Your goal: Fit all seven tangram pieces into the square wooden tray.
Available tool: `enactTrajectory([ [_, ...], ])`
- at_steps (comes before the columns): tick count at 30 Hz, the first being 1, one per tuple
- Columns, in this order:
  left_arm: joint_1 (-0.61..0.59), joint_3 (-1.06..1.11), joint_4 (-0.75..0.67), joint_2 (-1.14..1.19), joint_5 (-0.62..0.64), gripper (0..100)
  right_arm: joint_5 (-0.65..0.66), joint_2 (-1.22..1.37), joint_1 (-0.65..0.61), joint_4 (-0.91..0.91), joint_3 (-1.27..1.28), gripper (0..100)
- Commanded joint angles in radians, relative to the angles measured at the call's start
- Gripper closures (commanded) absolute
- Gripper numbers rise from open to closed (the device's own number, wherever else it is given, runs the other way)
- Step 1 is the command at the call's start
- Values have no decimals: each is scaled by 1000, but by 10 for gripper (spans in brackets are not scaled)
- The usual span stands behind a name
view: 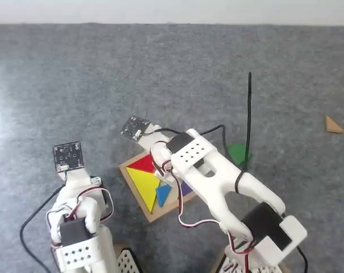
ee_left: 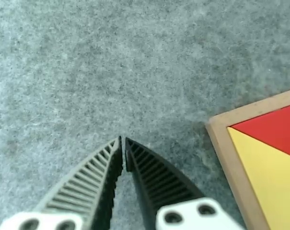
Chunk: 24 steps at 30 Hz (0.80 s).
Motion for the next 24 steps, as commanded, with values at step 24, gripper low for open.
enactTrajectory([
  [24, -3, -7, 8, -18, -5, 987, 54, 122, 82, 59, -110, 901],
])
